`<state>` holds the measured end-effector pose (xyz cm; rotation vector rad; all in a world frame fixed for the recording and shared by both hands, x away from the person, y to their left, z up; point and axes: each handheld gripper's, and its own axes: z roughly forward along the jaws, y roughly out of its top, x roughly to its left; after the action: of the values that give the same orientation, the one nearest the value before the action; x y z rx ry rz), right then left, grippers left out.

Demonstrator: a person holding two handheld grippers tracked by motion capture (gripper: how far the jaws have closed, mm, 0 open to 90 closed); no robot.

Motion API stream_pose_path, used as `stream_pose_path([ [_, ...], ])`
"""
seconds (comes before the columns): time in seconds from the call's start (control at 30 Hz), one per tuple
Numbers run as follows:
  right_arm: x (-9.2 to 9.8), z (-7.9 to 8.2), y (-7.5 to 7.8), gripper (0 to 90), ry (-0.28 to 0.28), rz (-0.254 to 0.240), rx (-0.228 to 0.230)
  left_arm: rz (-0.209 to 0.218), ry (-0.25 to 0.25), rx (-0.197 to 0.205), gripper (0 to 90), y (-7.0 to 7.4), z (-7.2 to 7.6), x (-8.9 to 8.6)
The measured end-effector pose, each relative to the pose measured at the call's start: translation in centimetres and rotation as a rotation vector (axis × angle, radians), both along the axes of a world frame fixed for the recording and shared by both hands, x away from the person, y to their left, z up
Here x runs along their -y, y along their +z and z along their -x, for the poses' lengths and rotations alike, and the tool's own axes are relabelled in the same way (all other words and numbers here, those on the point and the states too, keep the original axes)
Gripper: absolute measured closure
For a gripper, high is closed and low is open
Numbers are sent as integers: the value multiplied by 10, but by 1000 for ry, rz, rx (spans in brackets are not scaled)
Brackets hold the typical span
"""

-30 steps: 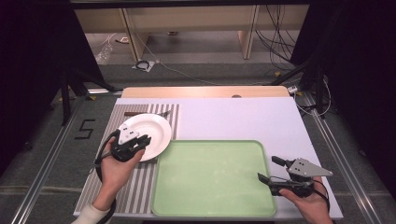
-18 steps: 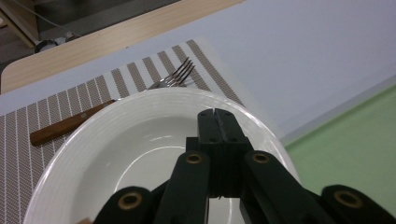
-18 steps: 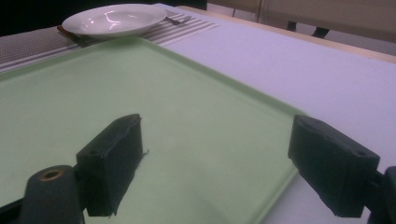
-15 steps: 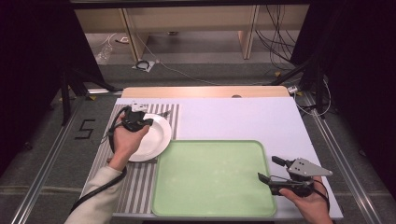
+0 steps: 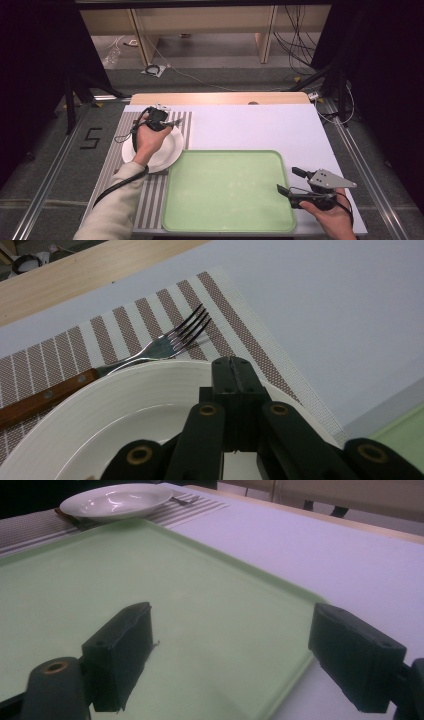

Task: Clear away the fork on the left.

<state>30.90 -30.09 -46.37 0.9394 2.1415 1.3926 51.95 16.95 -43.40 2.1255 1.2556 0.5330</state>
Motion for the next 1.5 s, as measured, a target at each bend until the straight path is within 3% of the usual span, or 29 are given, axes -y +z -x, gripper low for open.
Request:
stream_pose_path([
  [0.43,2,-1,-1,188,-3,-18,8,7,8,-56,897,-8,-30,19],
  [0.87,2,-2,-1,187,-1,-23,8,-4,19,-93,897,-11,-41,23],
  [1.5,2,-1,-1,187,-4,-14,4,-71,39,-136,897,-20,-57,31],
])
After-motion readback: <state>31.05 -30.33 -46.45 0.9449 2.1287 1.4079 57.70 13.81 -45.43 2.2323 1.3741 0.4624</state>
